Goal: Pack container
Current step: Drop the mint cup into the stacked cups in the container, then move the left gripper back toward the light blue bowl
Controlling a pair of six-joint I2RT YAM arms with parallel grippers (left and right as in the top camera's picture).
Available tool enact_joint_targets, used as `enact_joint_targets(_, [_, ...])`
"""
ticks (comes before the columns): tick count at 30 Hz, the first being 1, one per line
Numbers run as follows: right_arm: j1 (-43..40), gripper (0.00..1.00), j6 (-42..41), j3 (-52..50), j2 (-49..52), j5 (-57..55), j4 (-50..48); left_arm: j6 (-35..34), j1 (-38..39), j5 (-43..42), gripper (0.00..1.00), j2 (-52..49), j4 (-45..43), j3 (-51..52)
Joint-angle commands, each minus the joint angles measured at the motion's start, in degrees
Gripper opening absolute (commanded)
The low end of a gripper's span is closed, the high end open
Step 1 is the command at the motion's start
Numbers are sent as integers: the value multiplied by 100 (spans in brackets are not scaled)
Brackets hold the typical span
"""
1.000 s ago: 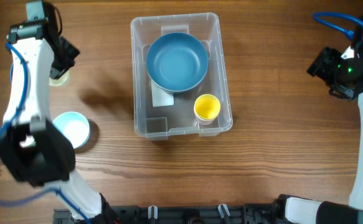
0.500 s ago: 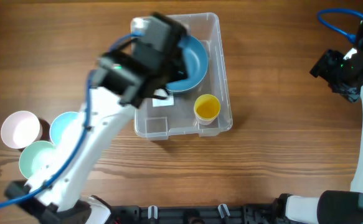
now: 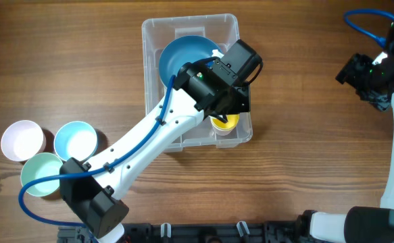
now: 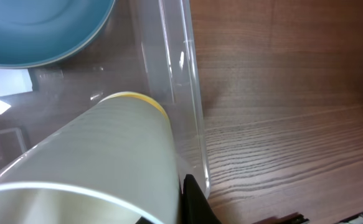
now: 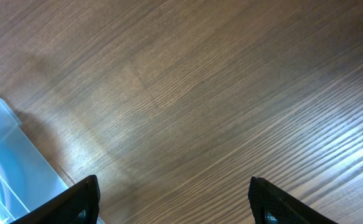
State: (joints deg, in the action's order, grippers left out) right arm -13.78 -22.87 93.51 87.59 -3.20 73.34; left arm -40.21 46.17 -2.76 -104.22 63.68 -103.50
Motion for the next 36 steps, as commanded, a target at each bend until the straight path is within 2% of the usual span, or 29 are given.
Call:
enact_joint_targets(1, [-7,78,39,-24,35,28,24,-79,11,-129,4,-83,46,4])
enact_joint_targets(13, [-7,78,39,-24,35,28,26,-76,11,-131,4,-610,15,4])
enact_joint_targets(14, [-7,78,37,-24,35,28,26,-74,11,-131,7,-616,17,4])
enact_joint_targets(15, [-7,78,37,-24,35,28,26,-74,11,-133,17,-616,17,4])
enact_joint_targets(16, [-7,78,39,-24,35,28,26,-74,11,-133,32,-616,20,4])
enact_joint_targets(18, [-7,78,42,-24,35,28,26,-72,11,-136,50,-614,20,4])
enact_joint_targets(24, [-7,78,42,-24,35,26,26,247,-105,-96,57,-420,118,-127])
enact_joint_targets(26, [-7,78,42,-24,35,26,26,247,-271,271,57,-199,332,-264])
enact_joint_targets(29, [-7,78,42,-24,35,26,24,245,-745,1248,60,369,769,-319])
enact_joint_targets(31, [-7,78,44,-24,35,26,24,245,-1416,1681,66,859,1204,-319])
enact_joint_targets(36, [-7,79,70,-24,37,26,15,227,-3272,1781,71,1307,1961,-317])
